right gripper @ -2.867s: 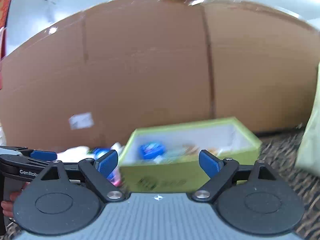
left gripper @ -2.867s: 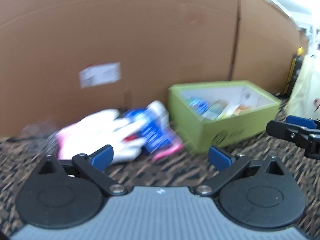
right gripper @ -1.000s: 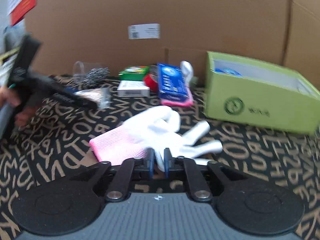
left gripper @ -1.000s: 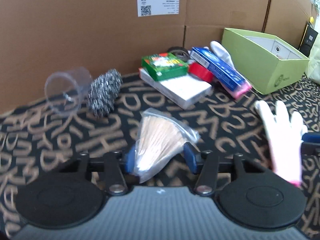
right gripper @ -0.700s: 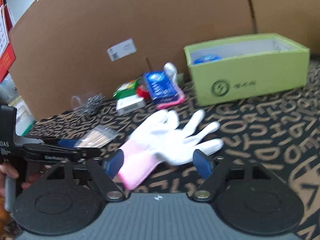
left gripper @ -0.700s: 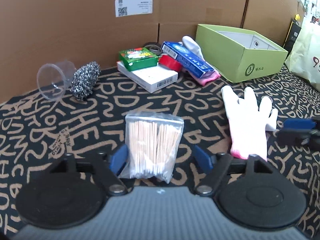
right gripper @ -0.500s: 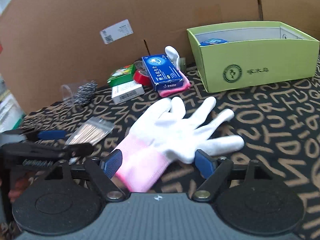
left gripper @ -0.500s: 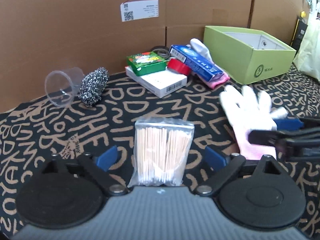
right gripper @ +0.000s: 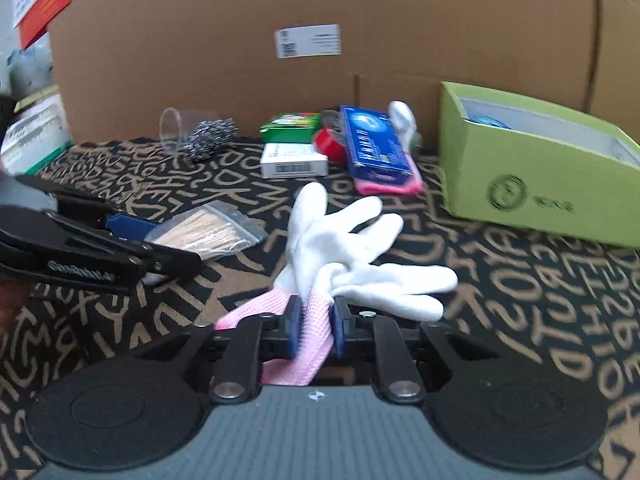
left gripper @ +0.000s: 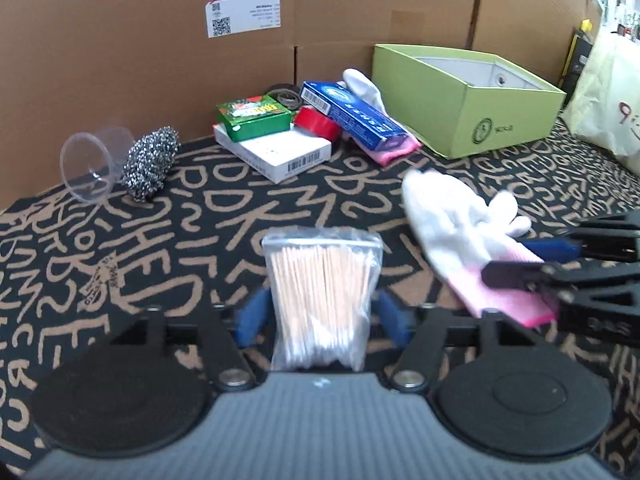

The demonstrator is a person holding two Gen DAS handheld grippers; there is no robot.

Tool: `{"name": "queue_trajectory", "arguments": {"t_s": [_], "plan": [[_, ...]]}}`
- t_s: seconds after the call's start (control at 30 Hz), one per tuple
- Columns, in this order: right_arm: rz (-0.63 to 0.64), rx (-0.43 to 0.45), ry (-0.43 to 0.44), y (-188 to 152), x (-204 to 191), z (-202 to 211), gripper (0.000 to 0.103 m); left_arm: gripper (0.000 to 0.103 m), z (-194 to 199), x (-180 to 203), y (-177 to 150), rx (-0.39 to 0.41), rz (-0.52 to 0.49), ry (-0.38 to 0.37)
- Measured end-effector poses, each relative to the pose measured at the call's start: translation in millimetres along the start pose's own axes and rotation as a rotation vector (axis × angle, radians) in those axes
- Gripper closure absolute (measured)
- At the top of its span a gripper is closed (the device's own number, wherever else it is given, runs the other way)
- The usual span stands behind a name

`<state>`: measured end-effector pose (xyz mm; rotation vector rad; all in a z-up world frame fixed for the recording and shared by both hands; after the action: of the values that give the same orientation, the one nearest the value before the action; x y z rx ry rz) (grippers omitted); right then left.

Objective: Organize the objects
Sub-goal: 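Grasp the cotton swab bag with the left tool while the right grasps the white glove, then carry the swab bag and glove into the green box and open both tools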

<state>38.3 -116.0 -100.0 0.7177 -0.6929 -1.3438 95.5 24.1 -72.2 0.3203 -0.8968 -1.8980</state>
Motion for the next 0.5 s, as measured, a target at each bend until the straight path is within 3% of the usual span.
{"name": "queue_trajectory", "arguments": {"t_s": [0.03, 0.07, 0.1, 0.2, 0.23, 0.27, 0.3, 0.37, 0.4, 0.5], "plan": [[-0.017, 0.012, -0.007, 1, -1, 1, 0.059, 0.039, -3, 1, 1, 0.0, 0.0, 0.009], [-0.023, 0.029, -0.016, 2, -2, 0, 0.034, 0.039, -6, 2, 3, -0.002, -0.003, 0.015], [-0.026, 0.047, -0.033, 3, -3, -1, 0.027, 0.039, -7, 2, 3, -0.004, -0.007, 0.022], [-0.02, 0.037, -0.056, 2, -8, -10, 0.025, 0.046, -6, 4, 2, -0.009, -0.022, 0.026], [-0.025, 0.023, -0.045, 0, -8, -14, 0.03, 0.053, -4, 5, 2, -0.013, -0.024, 0.022], [-0.027, 0.014, -0.032, -3, -8, -16, 0.042, 0.061, -3, 6, 1, -0.015, -0.026, 0.024], [-0.018, 0.038, -0.04, -6, -8, -14, 0.044, 0.064, -1, 7, 1, -0.017, -0.028, 0.026], [-0.001, 0.047, -0.011, -8, -6, -8, 0.079, 0.075, 1, 11, 0, -0.018, -0.019, 0.028], [-0.022, 0.04, 0.021, -9, -3, -6, 0.086, 0.076, 2, 12, 0, -0.018, -0.011, 0.025], [-0.05, 0.039, 0.059, -13, 6, 5, 0.087, 0.079, 6, 21, 3, -0.022, 0.028, -0.042]]}}
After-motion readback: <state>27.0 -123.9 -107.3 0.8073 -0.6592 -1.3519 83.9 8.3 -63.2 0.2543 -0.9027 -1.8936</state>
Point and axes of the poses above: each gripper's, at about its wrist camera, not at the fingertips, and z roughly against the way its jaws point, x to its right, y to its top, the point moved 4 cm from there along -z, roughly the way its jaws point, and after that the axes turned 11 degrees about -y, right-handed, at the moved point
